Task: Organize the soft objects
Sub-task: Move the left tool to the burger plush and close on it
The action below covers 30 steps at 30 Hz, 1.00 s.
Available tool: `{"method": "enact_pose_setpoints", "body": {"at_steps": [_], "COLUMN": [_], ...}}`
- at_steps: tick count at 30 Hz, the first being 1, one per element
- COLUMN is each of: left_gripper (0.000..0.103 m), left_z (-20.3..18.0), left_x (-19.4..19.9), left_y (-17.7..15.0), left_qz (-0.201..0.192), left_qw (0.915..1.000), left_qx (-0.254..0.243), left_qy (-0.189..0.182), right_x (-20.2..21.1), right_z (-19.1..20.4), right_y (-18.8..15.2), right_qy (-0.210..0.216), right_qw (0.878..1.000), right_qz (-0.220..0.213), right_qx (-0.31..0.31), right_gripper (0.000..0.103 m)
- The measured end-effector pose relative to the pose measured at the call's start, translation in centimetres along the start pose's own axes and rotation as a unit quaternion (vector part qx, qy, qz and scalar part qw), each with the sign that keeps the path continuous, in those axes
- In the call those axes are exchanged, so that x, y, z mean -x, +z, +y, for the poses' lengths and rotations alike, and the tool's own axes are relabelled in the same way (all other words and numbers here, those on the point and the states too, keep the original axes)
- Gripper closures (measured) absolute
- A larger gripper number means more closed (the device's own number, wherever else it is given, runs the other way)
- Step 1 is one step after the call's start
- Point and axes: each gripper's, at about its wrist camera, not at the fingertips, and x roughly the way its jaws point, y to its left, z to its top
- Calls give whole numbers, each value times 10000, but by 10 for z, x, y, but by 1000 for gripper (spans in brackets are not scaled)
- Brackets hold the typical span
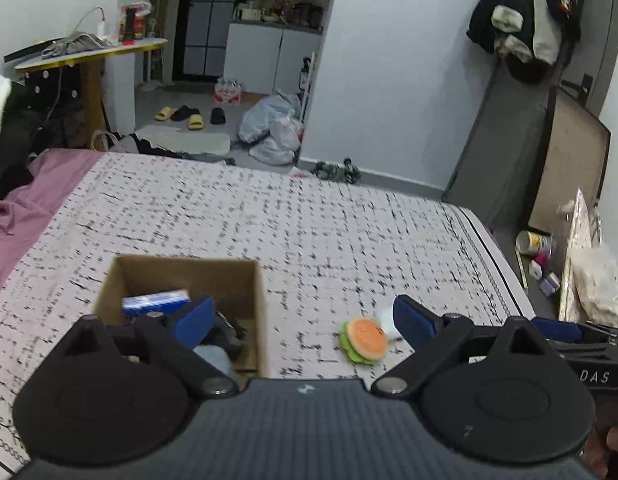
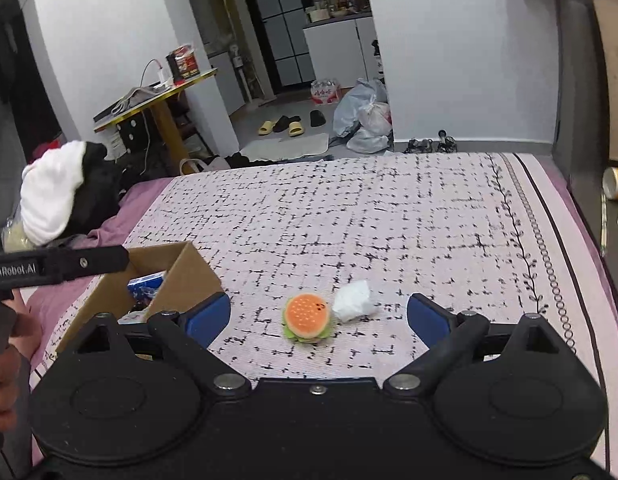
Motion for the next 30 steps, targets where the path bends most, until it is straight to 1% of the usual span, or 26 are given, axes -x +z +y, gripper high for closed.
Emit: {"method": "enact_pose_setpoints", "body": {"at_steps": [5, 13, 16, 19, 21, 25, 30], "left_gripper": [8, 8, 8, 8, 8, 8, 8], "left_z": [-19, -45, -54, -66, -70, -76, -85], "left_x": [-13, -39, -48, -59, -67, -82, -95], "left_y": [-3, -6, -7, -8, -10, -16, -23], "left_qz": [158, 380, 472, 473, 515, 657, 744], "left_qw": [9999, 9992, 9987, 9987, 9984, 9973, 9965], "left_qx": [7, 73, 71, -48, 0, 123, 133], "left_qy": [30, 108, 188, 195, 245, 295, 348], "right_x": [-6, -21, -21, -24, -25, -31, -38], "right_z": [-23, -54, -69, -81, -88, -96, -101], "right_y": [-7, -14, -20, -27, -31, -35, -35], "right_qy": [54, 217, 322, 300, 269, 233, 344], "right_qw": [9996, 9971, 9955, 9950, 9944, 9934, 9921], "right_qz": [13, -185, -271, -263, -242, -166, -153], "right_qx": [-283, -704, -849, -920, -997, -1107, -1199], "right_gripper": [8, 8, 8, 8, 8, 8, 8]}}
